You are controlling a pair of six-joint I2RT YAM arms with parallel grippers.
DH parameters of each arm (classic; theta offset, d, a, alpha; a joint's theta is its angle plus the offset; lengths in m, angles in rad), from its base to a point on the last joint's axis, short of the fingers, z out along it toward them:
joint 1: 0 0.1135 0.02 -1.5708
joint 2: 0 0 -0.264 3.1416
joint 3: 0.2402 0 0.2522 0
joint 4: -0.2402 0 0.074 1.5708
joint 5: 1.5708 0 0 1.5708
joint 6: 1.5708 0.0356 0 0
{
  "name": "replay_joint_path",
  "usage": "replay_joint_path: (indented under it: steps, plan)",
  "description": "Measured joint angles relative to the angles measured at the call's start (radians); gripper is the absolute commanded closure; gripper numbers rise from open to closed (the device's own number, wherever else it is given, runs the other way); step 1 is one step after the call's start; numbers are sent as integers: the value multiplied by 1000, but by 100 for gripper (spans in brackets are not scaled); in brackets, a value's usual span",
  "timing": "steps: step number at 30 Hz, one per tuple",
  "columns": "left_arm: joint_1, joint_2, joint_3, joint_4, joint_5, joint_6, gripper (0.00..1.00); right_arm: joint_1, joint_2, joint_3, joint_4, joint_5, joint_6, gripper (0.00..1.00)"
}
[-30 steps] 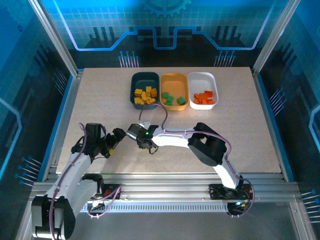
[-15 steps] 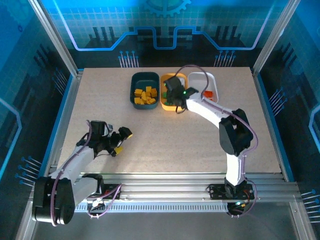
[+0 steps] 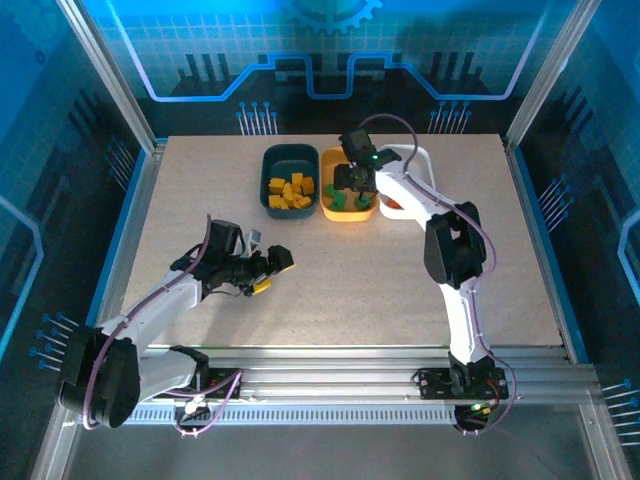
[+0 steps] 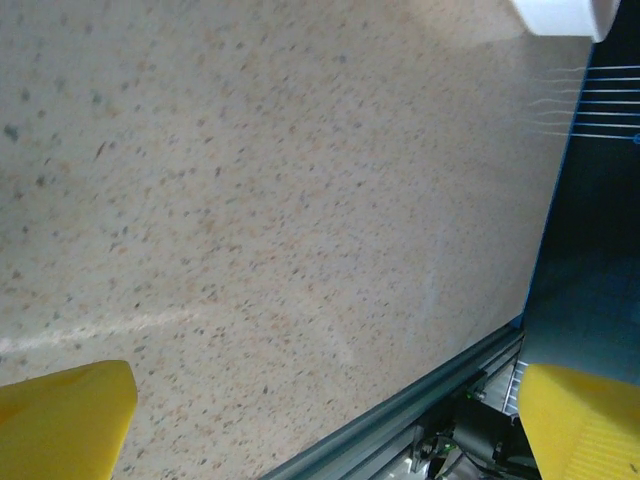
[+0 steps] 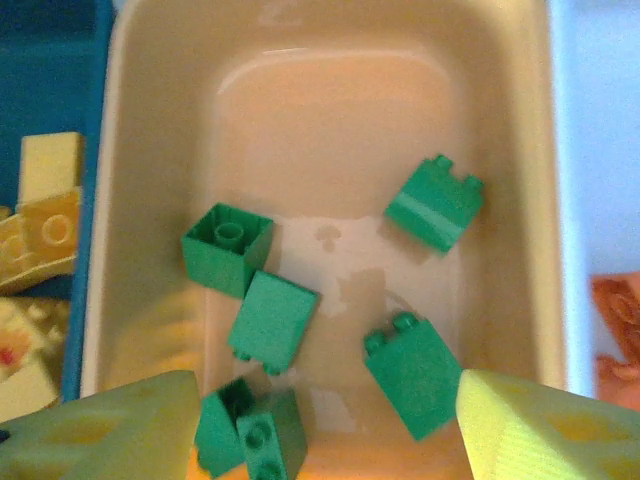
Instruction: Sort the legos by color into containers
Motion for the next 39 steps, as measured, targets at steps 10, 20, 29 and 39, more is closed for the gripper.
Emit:
replay_joint_path:
  steps: [10,20,29,39]
  plan:
    - [0,-274,174,-220,-174,109,1,-5,-716,-486,113,-151,-87,10]
    - [0,-624,119,-283,-467,135,1,62,-1278,-954,311,-92,-158,0]
    - [0,-766,-264,83,-672,433,1,-56,-1341,-1363,588,61,-401,0]
    - [45,-346,-532,829,-890,666,1,-325,-1050,-1516,1101,-68,-526,0]
